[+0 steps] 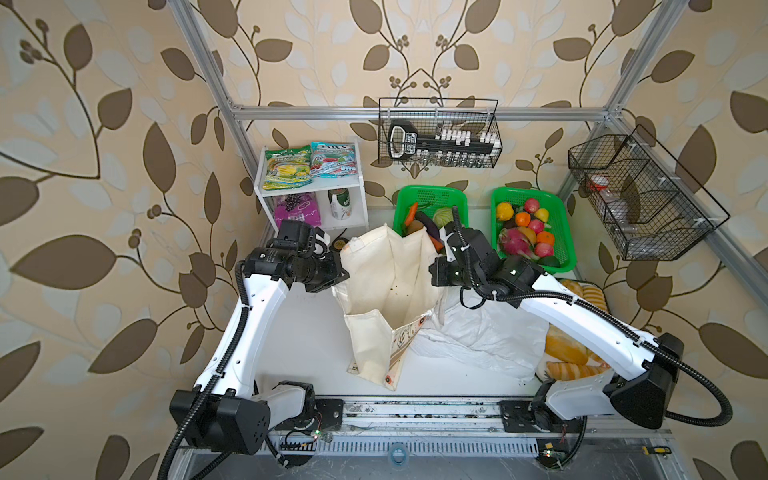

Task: Place the mixed food into the grocery bags and tie them
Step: 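Lift the tote bag with the left gripper and open its mouth with the right gripper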

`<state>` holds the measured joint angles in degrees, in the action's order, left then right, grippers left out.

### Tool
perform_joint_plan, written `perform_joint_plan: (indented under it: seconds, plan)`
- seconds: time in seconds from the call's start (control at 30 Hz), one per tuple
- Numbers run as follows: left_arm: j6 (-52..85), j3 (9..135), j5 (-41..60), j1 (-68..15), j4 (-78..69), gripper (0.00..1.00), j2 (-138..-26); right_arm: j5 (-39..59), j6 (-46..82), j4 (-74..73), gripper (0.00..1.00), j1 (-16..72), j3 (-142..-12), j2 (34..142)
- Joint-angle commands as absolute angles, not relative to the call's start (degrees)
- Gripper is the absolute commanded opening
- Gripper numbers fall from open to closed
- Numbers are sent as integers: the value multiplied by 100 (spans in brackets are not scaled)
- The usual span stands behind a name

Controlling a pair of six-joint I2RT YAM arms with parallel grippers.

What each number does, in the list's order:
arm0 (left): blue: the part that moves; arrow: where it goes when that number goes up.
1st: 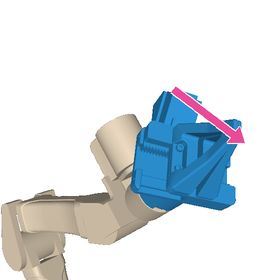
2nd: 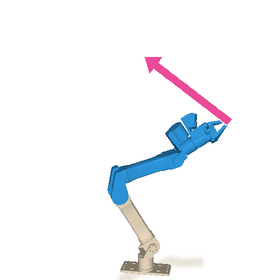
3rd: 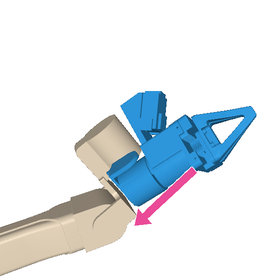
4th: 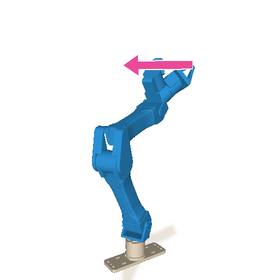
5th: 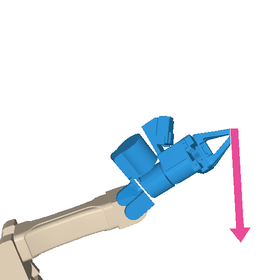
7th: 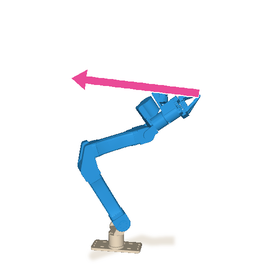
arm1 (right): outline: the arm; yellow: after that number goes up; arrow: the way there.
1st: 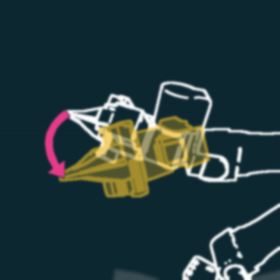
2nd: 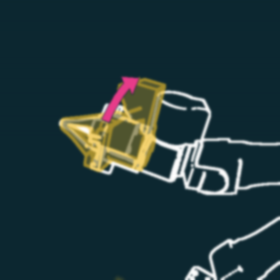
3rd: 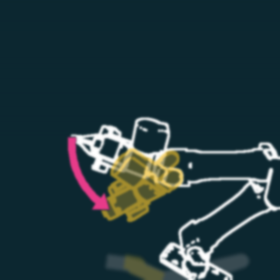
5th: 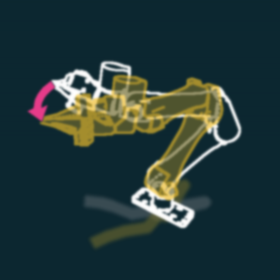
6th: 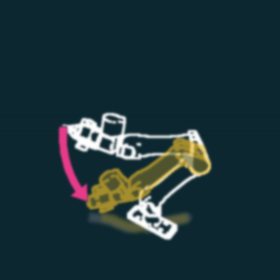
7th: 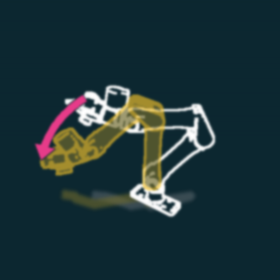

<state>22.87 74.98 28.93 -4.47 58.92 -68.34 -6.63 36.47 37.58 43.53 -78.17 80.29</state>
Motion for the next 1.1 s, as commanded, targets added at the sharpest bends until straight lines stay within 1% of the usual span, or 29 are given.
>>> perform_joint_plan:
  seconds: [0.0,0.1,0.17,0.3,0.4,0.47,0.53,0.57,0.63,0.73,0.77,0.87,0.9,0.97,1.07]
  plan:
    - [2651,7563,3526,-431,5692,0,-6279,-1038,3179,4024,0,4304,-8008,8006]
    - [3033,7450,3771,-512,5494,0,-6047,-1120,3084,4119,0,4200,-8189,8131]
    - [3186,7415,3627,-607,5530,0,-5944,-1139,2953,4173,0,4110,-8362,8226]
    - [3750,7040,3531,-768,5306,0,-5753,-677,2689,4192,1,3923,-8605,8428]
    - [4020,6778,3766,-985,5210,4,-5804,-272,2335,4245,2,3922,-8724,8621]
    - [4020,6732,3669,-1204,5282,9,-5852,-220,2217,4358,4,3922,-8813,8774]
    - [3928,6762,3422,-1357,5404,18,-5880,-170,2141,4428,4,3920,-8882,8873]
    - [3885,6811,3279,-1371,5488,28,-5888,-107,2112,4454,6,3914,-8926,8916]
    - [3743,6985,3024,-1371,5664,43,-5906,18,2134,4471,14,3919,-8964,8931]
    - [3446,7433,2565,-1371,5899,65,-5931,249,2253,4456,35,3924,-8984,8830]
    - [3322,7567,2383,-1371,5953,75,-5923,312,2312,4433,42,3920,-8959,8747]
    - [2955,7974,1704,-1371,6151,86,-5935,239,2545,4450,54,3914,-8881,8488]
    - [2876,8131,1437,-1371,6202,88,-5954,139,2636,4423,58,3911,-8788,8337]
    - [2717,8434,999,-1371,6236,99,-6017,-47,2822,4346,63,3870,-8583,8042]
    - [2319,8872,276,-1356,6145,99,-6209,34,3014,3774,67,3788,-8032,7418]
